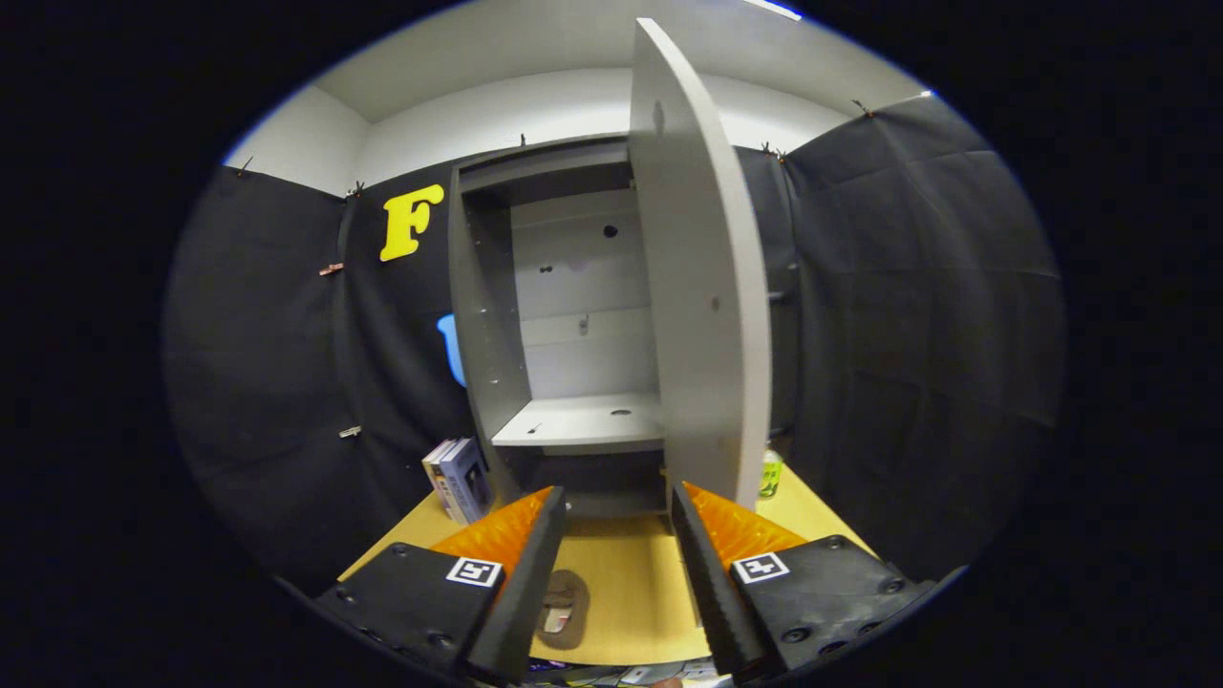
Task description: Open the shoe cabinet door, grab the shoes and put them into the shoe cabinet, then close the shoe cabinet door.
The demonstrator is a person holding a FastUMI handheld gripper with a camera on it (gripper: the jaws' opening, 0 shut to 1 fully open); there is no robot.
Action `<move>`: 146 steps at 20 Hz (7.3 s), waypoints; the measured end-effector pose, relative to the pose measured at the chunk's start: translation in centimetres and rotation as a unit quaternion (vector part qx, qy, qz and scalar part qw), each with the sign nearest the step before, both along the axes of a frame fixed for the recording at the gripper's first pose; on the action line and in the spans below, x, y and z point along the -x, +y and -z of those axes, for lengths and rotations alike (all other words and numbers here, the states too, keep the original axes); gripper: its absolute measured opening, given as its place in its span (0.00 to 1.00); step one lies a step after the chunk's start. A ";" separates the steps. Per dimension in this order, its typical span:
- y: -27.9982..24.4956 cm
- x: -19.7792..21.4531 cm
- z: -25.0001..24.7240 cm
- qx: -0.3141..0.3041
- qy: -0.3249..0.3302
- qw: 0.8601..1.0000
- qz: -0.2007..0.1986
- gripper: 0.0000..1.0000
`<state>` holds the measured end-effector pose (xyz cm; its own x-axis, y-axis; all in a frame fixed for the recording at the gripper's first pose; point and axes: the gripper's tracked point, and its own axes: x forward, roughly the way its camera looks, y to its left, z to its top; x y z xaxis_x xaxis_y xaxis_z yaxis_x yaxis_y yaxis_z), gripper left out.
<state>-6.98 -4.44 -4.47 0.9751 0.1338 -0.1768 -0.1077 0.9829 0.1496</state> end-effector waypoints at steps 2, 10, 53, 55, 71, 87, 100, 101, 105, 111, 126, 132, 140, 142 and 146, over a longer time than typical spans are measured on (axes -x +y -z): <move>2.1 -0.4 3.0 -0.007 0.029 0.999 -0.017 0.84; 8.5 -1.9 17.4 -0.018 0.167 0.984 -0.063 0.99; 13.1 -16.7 18.5 -0.026 0.209 0.974 -0.080 0.05; 13.2 -19.3 15.4 -0.039 0.198 0.976 -0.078 0.05; 13.0 -43.8 7.9 0.020 0.199 0.980 -0.022 0.05; 13.9 -51.3 12.3 0.053 0.238 0.970 0.010 0.14; 15.6 -48.2 9.7 0.019 0.233 0.972 -0.013 0.97; 15.6 -47.9 9.4 0.017 0.231 0.973 -0.015 0.98; 15.2 -46.2 7.7 0.013 0.216 0.976 -0.017 0.99; 14.8 -42.4 3.0 0.004 0.159 0.987 -0.031 0.99; 12.7 -21.7 -10.5 0.022 -0.074 0.997 -0.010 0.98; 9.4 -12.4 -11.2 0.034 -0.097 0.995 -0.016 0.98; 2.1 -3.2 -12.7 0.052 -0.107 0.992 -0.028 0.99; -0.6 -1.5 -12.5 0.055 -0.097 0.993 -0.026 0.97; -8.4 0.3 -12.7 0.028 -0.084 0.995 0.036 0.98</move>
